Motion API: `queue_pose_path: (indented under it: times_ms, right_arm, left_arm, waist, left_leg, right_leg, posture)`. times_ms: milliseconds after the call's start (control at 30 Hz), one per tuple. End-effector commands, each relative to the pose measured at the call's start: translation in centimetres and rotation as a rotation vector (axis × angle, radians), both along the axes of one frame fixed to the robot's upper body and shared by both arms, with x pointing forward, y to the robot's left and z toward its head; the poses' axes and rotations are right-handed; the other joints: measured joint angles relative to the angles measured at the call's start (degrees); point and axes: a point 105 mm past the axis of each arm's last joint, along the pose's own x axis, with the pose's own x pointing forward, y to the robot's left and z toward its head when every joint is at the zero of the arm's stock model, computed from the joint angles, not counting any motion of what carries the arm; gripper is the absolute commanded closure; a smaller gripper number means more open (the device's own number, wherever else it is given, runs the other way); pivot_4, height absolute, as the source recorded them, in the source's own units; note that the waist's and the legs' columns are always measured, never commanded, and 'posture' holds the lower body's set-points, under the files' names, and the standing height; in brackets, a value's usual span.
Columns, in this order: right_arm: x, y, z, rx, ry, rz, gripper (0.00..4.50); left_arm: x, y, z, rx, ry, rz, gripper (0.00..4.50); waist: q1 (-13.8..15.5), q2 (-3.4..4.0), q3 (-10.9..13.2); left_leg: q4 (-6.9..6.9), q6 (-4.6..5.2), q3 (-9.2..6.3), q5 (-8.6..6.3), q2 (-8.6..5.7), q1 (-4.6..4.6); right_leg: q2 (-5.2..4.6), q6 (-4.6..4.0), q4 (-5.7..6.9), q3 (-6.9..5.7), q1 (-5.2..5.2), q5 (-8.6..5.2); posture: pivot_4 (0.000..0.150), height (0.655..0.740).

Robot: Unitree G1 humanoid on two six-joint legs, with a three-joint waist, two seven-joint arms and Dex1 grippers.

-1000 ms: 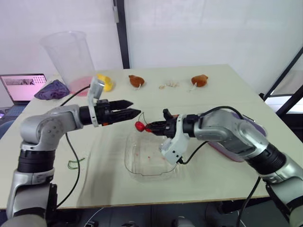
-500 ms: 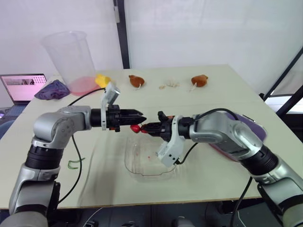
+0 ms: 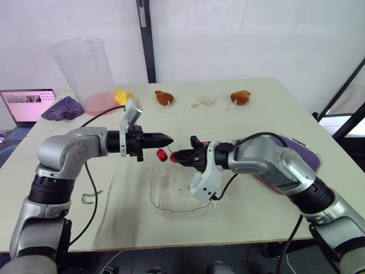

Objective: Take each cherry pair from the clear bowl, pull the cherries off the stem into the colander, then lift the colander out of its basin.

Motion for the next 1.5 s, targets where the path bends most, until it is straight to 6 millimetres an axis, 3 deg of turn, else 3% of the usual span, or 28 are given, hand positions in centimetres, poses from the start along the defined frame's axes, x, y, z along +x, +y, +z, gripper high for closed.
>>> queue_pose_path:
  times_ms: [33, 167, 267, 433, 467, 567, 633, 667, 733, 800, 833, 900, 1233, 1467, 1500]
  right_arm:
    - [-0.6, 0.2, 1.4, 0.041, -0.034, 0.021, 3.67]
    - [-0.5, 0.2, 1.4, 0.048, -0.016, 0.015, 3.67]
    - [-0.2, -0.3, 1.1, 0.098, 0.102, -0.051, 3.67]
    - [-0.5, -1.6, 2.1, 0.189, 0.226, -0.108, 1.94]
    - [-0.7, -2.1, 2.3, 0.198, 0.251, -0.118, 1.32]
    - [-1.3, -3.5, 2.6, 0.287, 0.429, -0.174, 0.06]
    - [-1.2, -4.2, 3.4, 0.393, 0.523, -0.222, 0.02]
    - [-0.5, -4.8, 4.9, 0.631, 0.656, -0.279, 0.02]
    - [0.2, -6.1, 5.8, 0.880, 0.843, -0.363, 0.02]
    - [-0.5, -6.3, 5.8, 0.959, 1.086, -0.370, 0.02]
    - [-1.1, -6.6, 5.4, 0.955, 1.302, -0.413, 0.02]
    - [-1.8, -6.6, 5.6, 1.000, 1.476, -0.409, 0.02]
    - [-2.0, -3.9, 4.5, 0.965, 1.555, -0.426, 0.02]
    - [-1.3, -3.4, 3.5, 0.939, 1.553, -0.451, 0.02]
    - [-1.3, -3.3, 3.5, 0.944, 1.558, -0.446, 0.28]
  left_arm:
    - [-0.3, 0.1, 0.8, 0.000, -0.056, -0.018, 4.45]
    - [-0.2, 0.0, 1.2, -0.021, -0.062, -0.017, 4.45]
    - [-0.1, 0.0, 1.3, -0.031, -0.061, -0.017, 4.45]
    - [0.1, 0.1, 1.6, -0.047, -0.069, -0.013, 4.50]
    - [0.2, 0.1, 1.7, -0.051, -0.074, -0.014, 4.50]
    - [0.4, 0.2, 2.1, -0.064, -0.093, -0.016, 4.50]
    - [0.3, 0.2, 2.4, -0.078, -0.110, -0.029, 4.50]
    - [0.2, 0.0, 2.8, -0.107, -0.128, -0.049, 4.50]
    - [0.0, -0.2, 3.4, -0.145, -0.154, -0.076, 4.50]
    - [-0.2, -0.2, 3.7, -0.174, -0.175, -0.091, 4.50]
    - [-0.4, -0.3, 3.7, -0.191, -0.173, -0.116, 4.50]
    - [-1.0, -0.6, 3.1, -0.180, -0.174, -0.174, 4.50]
    - [-2.3, -2.3, 3.7, -0.205, -0.157, -0.289, 4.50]
    - [-2.3, -2.6, 3.8, -0.206, -0.155, -0.295, 4.50]
    - [-2.3, -2.6, 3.9, -0.206, -0.154, -0.295, 4.50]
  waist:
    - [0.04, 0.00, 0.00]
    - [0.05, 0.00, 0.00]
    - [0.04, 0.00, 0.00]
    - [0.06, 0.00, 0.00]
    - [0.17, 0.00, 0.00]
    - [0.49, -0.01, 0.00]
    - [0.49, -0.01, 0.00]
    - [0.50, -0.01, 0.00]
    - [0.34, 0.00, -0.01]
    - [0.44, 0.01, -0.02]
    - [0.48, 0.01, -0.02]
    - [0.53, 0.01, -0.01]
    - [1.30, 0.01, -0.02]
    - [1.36, 0.01, -0.02]
    - [1.36, 0.01, -0.02]
  left_leg:
    - [0.00, 0.00, 0.00, 0.00, 0.00, 0.00]
    - [0.01, 0.00, 0.00, 0.00, 0.00, 0.00]
    - [0.01, 0.00, -0.01, 0.00, 0.00, 0.00]
    - [0.02, 0.00, -0.02, 0.00, 0.00, 0.00]
    - [0.03, 0.00, -0.02, 0.00, 0.00, 0.00]
    - [0.03, 0.00, -0.06, 0.00, 0.00, 0.00]
    - [0.05, 0.00, -0.05, 0.00, -0.01, 0.00]
    - [0.05, 0.00, -0.05, 0.00, 0.00, 0.00]
    - [0.07, 0.00, -0.10, 0.00, 0.05, 0.00]
    - [0.08, 0.00, -0.10, 0.00, 0.03, 0.00]
    - [0.08, 0.00, -0.12, 0.00, 0.03, 0.00]
    - [0.06, 0.01, -0.11, 0.00, 0.00, 0.00]
    - [0.06, 0.01, -0.08, 0.00, -0.01, 0.01]
    - [0.10, 0.01, -0.08, 0.00, -0.03, 0.01]
    - [0.10, 0.01, -0.08, 0.00, -0.03, 0.01]
  right_leg:
    - [0.00, 0.00, 0.00, 0.00, 0.00, 0.00]
    - [0.00, 0.00, 0.00, 0.00, 0.01, 0.00]
    - [0.00, 0.00, 0.00, 0.00, 0.02, 0.00]
    - [-0.01, 0.00, 0.00, 0.00, 0.03, 0.00]
    - [-0.01, 0.00, 0.00, 0.00, 0.03, 0.00]
    - [-0.01, 0.00, -0.02, -0.02, 0.07, 0.00]
    - [-0.01, 0.00, -0.02, -0.02, 0.08, 0.00]
    - [-0.01, 0.00, -0.01, -0.01, 0.08, 0.00]
    - [0.02, -0.01, -0.01, -0.03, 0.10, 0.00]
    - [-0.01, -0.01, 0.01, -0.02, 0.09, 0.01]
    - [-0.01, -0.01, 0.00, -0.02, 0.10, 0.01]
    - [-0.05, -0.01, -0.02, -0.02, 0.11, 0.01]
    - [-0.07, -0.01, 0.00, -0.01, 0.09, 0.01]
    - [-0.08, -0.01, 0.01, -0.01, 0.09, 0.01]
    - [-0.08, -0.01, 0.01, -0.01, 0.09, 0.01]
  posture:
    - [0.150, 0.7400]
    - [0.150, 0.7400]
    - [0.150, 0.7400]
    - [0.150, 0.7400]
    - [0.150, 0.7400]
    - [0.150, 0.7400]
    - [0.150, 0.7400]
    - [0.150, 0.7400]
    - [0.150, 0.7400]
    - [0.150, 0.7400]
    - [0.150, 0.7400]
    - [0.150, 0.7400]
    - [0.150, 0.7400]
    - [0.150, 0.7400]
    - [0.150, 0.7400]
